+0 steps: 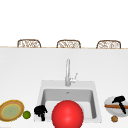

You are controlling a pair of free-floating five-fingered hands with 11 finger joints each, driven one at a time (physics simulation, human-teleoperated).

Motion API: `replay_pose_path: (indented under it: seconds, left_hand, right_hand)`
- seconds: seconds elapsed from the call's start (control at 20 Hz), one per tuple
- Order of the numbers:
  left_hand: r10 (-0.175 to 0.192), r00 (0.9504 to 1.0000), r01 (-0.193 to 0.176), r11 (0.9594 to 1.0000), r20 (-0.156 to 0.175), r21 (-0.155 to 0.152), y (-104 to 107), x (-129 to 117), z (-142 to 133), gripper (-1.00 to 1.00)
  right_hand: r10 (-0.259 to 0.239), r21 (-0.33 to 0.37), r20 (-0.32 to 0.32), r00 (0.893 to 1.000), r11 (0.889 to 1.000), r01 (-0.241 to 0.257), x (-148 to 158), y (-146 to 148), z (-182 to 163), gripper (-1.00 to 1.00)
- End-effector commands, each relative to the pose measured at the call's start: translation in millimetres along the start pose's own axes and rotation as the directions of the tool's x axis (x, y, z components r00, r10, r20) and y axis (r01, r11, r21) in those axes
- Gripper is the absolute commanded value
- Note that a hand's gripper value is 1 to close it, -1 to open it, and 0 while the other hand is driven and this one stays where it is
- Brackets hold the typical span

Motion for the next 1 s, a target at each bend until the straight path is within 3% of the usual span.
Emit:
replay_pose_path:
  seconds: [0.0,0.3,0.5,0.75,0.95]
  left_hand:
    - [0.000,1.0000,0.000,1.0000,0.000,0.000,0,0,0,0.00]
    - [0.000,1.0000,0.000,1.0000,0.000,0.000,0,0,0,0.00]
    - [0.000,1.0000,0.000,1.0000,0.000,0.000,0,0,0,0.00]
    - [0.000,1.0000,0.000,1.0000,0.000,0.000,0,0,0,0.00]
    - [0.000,1.0000,0.000,1.0000,0.000,0.000,0,0,0,0.00]
  right_hand:
    - [-0.046,-0.012,-0.028,0.999,0.999,0.046,-1,-7,-32,-1.00]
    - [-0.078,-0.020,-0.009,0.997,0.997,0.078,-8,-17,-63,-1.00]
    - [-0.076,-0.051,-0.006,0.997,0.996,0.076,-17,-1,-92,-1.00]
    - [-0.084,-0.030,0.023,0.996,0.996,0.084,-25,4,-120,-1.00]
    - [-0.112,-0.036,0.063,0.992,0.993,0.115,-30,7,-124,-1.00]
